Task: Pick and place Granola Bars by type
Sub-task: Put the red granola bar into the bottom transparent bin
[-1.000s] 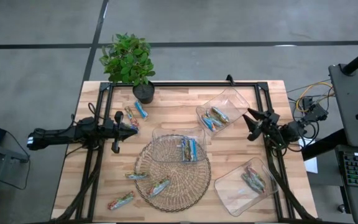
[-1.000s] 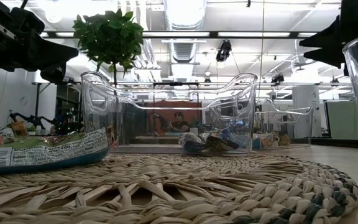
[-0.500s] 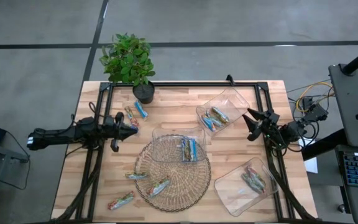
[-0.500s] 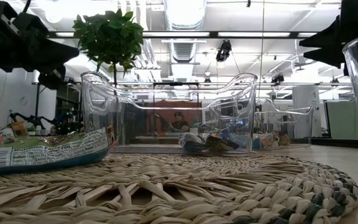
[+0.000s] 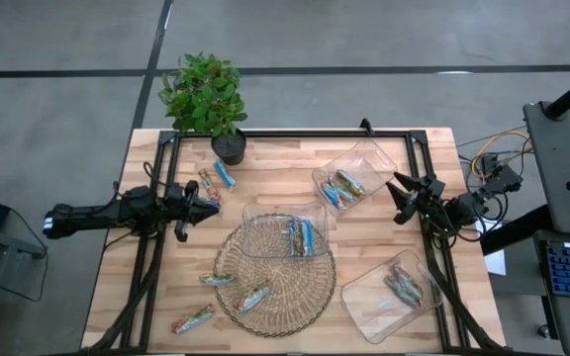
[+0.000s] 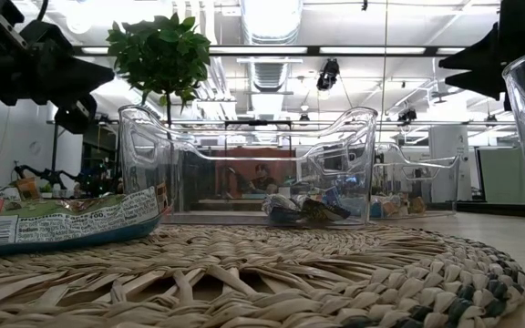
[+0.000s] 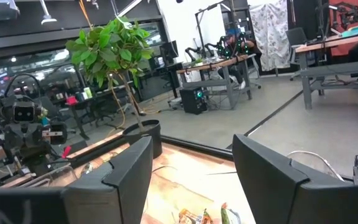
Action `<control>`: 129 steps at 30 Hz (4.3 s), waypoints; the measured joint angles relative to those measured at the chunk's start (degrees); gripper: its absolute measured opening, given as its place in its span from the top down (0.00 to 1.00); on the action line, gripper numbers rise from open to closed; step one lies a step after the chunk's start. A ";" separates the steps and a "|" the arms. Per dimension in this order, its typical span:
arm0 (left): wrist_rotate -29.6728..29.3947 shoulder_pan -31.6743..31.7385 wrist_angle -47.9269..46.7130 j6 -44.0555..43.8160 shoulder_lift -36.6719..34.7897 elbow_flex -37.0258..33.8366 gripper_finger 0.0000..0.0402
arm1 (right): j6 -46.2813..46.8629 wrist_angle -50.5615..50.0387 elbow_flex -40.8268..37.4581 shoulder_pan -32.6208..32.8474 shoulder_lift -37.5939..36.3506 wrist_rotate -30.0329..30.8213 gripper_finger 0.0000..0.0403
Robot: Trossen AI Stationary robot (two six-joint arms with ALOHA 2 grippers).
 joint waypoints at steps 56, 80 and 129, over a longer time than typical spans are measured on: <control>-15.58 -0.14 -43.22 -37.14 47.59 59.34 0.60 | -0.03 0.01 0.00 -0.01 0.04 0.00 0.48; -44.53 -24.11 -73.85 -76.35 61.69 70.25 0.39 | 0.13 0.01 -0.02 -0.01 0.09 0.02 0.48; -38.70 6.95 -64.48 -75.24 74.63 47.13 0.42 | 0.03 -0.21 -0.02 0.00 0.11 0.02 0.48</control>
